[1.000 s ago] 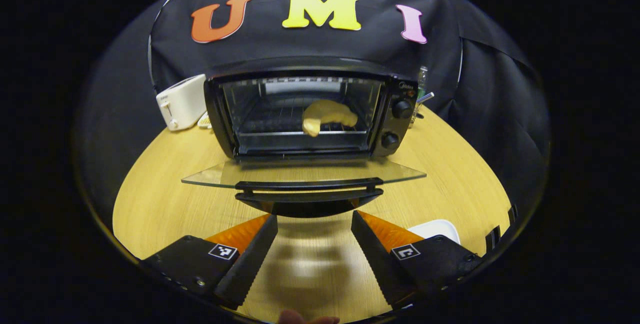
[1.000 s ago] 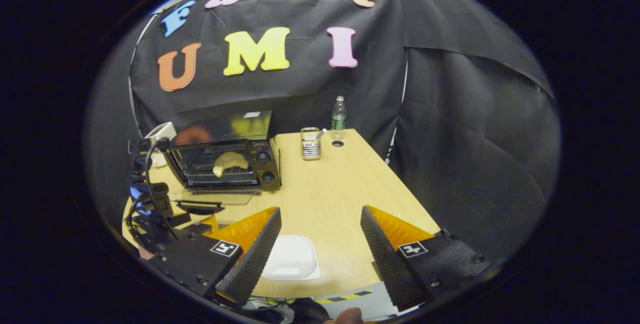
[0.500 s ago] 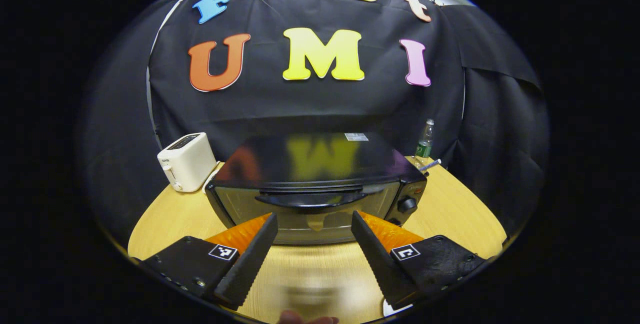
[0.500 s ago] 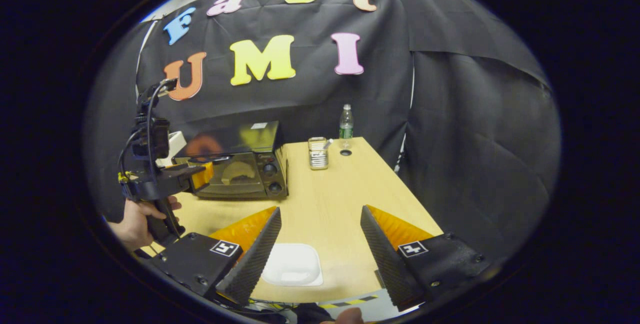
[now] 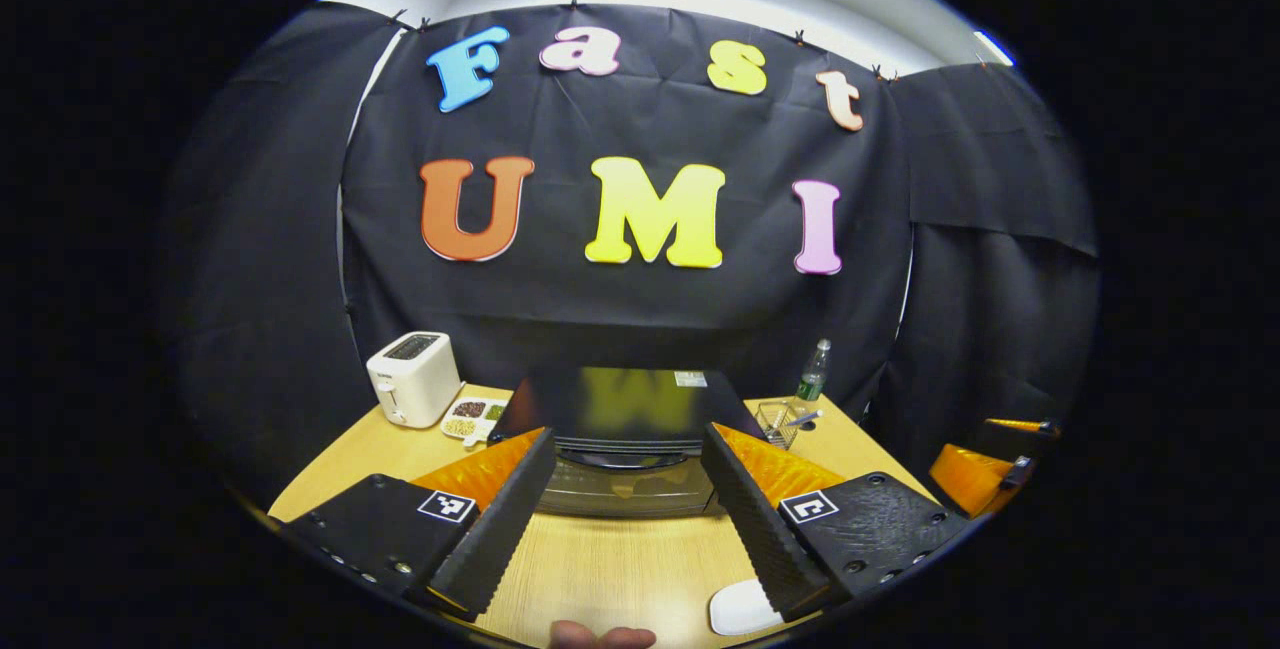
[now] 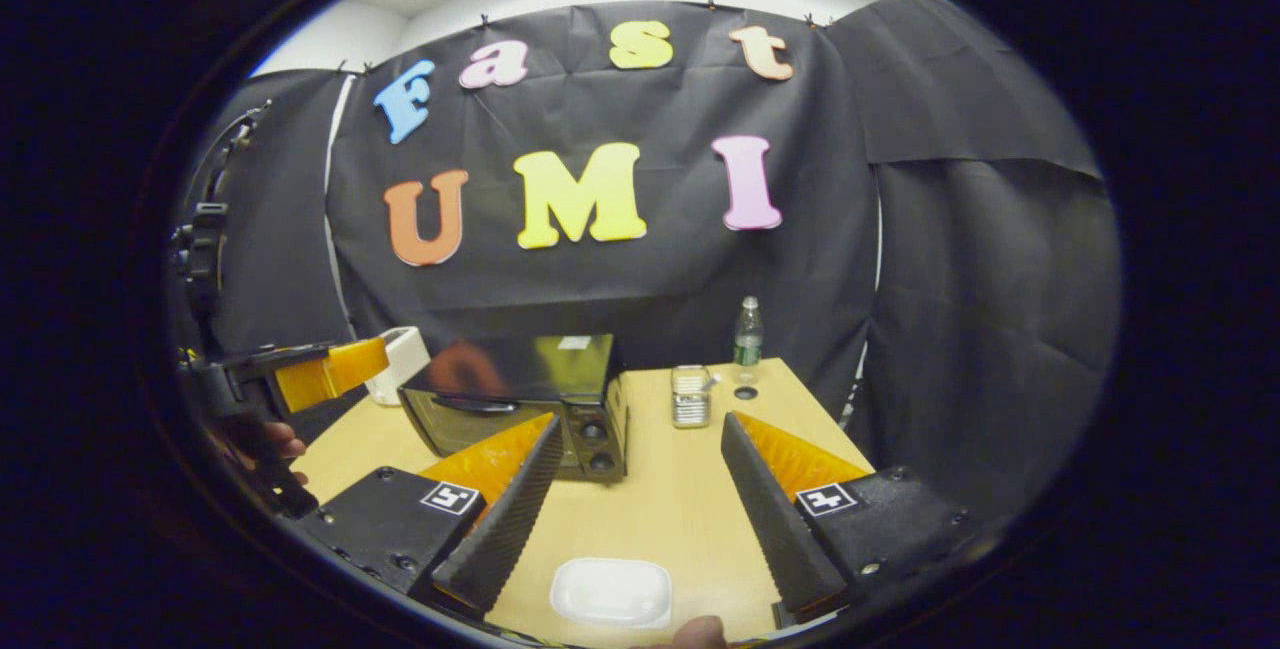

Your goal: Open the electric oven with the left hand, put the food in, and close the electric oven.

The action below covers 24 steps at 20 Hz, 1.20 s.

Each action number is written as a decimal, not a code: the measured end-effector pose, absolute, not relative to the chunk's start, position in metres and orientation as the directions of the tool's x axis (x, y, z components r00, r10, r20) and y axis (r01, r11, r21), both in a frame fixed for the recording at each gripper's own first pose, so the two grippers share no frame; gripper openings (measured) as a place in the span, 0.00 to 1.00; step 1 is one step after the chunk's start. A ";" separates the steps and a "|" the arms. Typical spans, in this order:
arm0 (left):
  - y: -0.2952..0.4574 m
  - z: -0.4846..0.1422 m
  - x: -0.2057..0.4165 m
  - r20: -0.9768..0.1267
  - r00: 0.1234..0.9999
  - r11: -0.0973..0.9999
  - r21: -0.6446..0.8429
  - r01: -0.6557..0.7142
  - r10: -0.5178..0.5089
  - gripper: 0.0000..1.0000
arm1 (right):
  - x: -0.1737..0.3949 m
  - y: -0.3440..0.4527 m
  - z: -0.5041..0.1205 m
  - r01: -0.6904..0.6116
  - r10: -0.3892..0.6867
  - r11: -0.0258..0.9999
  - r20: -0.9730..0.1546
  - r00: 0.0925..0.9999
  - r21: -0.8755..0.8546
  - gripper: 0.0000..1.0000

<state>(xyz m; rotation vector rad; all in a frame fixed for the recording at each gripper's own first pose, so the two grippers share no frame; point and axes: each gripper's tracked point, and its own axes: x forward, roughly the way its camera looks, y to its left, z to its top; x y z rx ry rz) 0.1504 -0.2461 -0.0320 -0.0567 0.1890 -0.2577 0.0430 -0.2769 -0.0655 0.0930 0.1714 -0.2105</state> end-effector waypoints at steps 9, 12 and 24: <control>-0.176 0.019 -0.002 -0.097 0.968 0.972 -0.055 0.229 -0.233 0.94 | -0.054 -0.185 -0.010 0.140 -0.136 0.988 -0.070 0.988 0.057 1.00; -0.166 0.023 -0.039 -0.069 0.968 0.969 -0.075 0.237 -0.243 0.94 | -0.087 -0.158 -0.008 0.116 -0.112 0.992 -0.075 0.991 0.045 1.00; -0.142 0.019 -0.089 -0.079 0.978 0.976 -0.117 0.185 -0.195 0.94 | -0.133 -0.136 -0.006 0.071 -0.068 0.997 -0.069 0.995 0.038 0.96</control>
